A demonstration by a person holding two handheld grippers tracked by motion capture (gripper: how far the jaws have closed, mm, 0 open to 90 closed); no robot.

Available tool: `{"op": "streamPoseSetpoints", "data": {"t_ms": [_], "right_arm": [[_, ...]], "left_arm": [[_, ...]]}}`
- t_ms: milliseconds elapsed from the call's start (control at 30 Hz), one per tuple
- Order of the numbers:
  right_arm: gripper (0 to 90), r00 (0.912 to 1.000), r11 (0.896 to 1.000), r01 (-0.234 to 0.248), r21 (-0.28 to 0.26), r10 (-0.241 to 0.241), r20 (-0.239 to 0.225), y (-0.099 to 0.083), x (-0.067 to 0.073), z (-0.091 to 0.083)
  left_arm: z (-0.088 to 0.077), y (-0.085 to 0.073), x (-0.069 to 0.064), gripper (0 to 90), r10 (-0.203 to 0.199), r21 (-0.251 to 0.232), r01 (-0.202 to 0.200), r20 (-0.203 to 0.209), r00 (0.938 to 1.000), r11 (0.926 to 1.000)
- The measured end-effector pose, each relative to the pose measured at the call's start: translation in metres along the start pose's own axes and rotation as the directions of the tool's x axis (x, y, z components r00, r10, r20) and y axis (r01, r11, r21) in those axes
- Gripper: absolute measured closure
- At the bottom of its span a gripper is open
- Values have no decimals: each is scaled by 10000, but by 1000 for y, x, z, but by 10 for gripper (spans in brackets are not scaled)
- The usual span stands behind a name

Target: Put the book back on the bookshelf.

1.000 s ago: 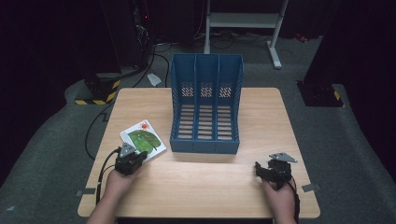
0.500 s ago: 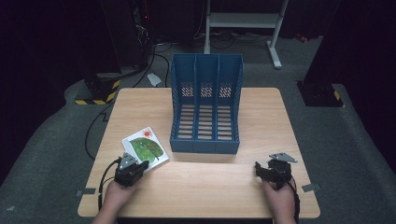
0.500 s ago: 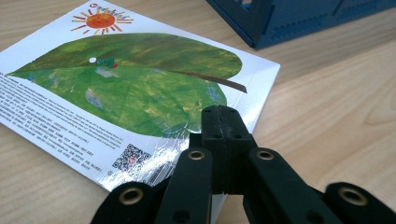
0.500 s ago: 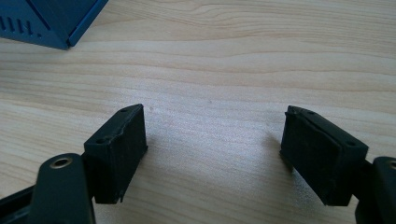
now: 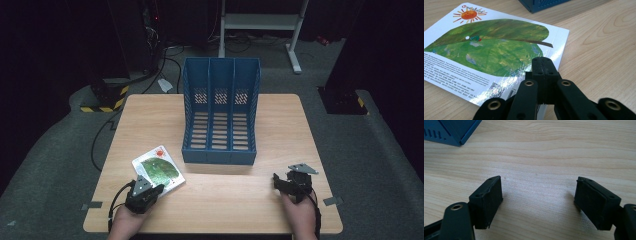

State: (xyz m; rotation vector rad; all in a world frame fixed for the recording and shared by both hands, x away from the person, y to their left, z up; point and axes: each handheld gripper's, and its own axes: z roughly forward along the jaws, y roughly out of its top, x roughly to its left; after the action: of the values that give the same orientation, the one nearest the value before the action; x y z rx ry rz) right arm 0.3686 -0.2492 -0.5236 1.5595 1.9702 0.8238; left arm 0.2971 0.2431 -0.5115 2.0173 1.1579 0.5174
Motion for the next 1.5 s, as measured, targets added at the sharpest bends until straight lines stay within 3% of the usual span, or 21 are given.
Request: {"op": "streamPoseSetpoints", "data": {"t_ms": [133, 200, 267, 333, 433, 467, 533, 633, 700, 933, 1133, 1267, 1500], "right_arm": [[219, 10000, 10000, 34, -8, -34, -1, 0, 0, 0], [218, 10000, 10000, 28, -5, -28, 6, 0, 0, 0], [219, 10000, 10000, 33, -10, -33, -1, 0, 0, 0], [218, 10000, 10000, -3, 0, 3, 0, 0, 0, 0], [218, 10000, 10000, 44, -7, -44, -2, 0, 0, 0], [219, 10000, 10000, 44, -9, -44, -2, 0, 0, 0], [218, 10000, 10000, 56, -12, -56, -1, 0, 0, 0], [219, 10000, 10000, 47, -9, -47, 2, 0, 0, 0], [219, 10000, 10000, 84, -19, -84, 5, 0, 0, 0], [214, 10000, 10000, 96, -19, -96, -8, 0, -1, 0], [169, 9996, 9997, 240, 49, -240, -134, -1, 0, 0], [171, 9995, 9997, 231, 64, -229, -199, -1, 0, -1], [174, 9998, 9999, 146, 55, -146, -158, -3, 0, -3]], "left_arm": [[5, 9, 15, 753, 227, 139, -218, -707, 9972, 9997], [10, 14, 30, 694, 46, -40, -51, -1010, 9949, 10000], [15, 19, 43, 621, 29, -5, -30, -1344, 9909, 10000], [23, 24, 59, 557, 30, 85, -14, -1896, 9819, 10000], [33, 28, 77, 449, -346, 175, 395, -2249, 9738, 9991], [36, 28, 82, 419, -546, 59, 574, -2234, 9732, 9983], [39, 28, 92, 374, -877, -124, 873, -2453, 9655, 9961], [40, 24, 106, 321, -1645, -375, 1602, -2102, 9637, 9864], [40, 21, 112, 298, -1897, -416, 1852, -1782, 9655, 9818], [38, 18, 116, 312, -1613, -451, 1569, -1196, 9796, 9866], [36, 18, 106, 348, -1149, -221, 1137, -613, 9915, 9933], [31, 14, 93, 355, -996, -211, 991, -270, 9947, 9949], [22, 10, 88, 401, -893, 56, 893, -112, 9959, 9960]]}}
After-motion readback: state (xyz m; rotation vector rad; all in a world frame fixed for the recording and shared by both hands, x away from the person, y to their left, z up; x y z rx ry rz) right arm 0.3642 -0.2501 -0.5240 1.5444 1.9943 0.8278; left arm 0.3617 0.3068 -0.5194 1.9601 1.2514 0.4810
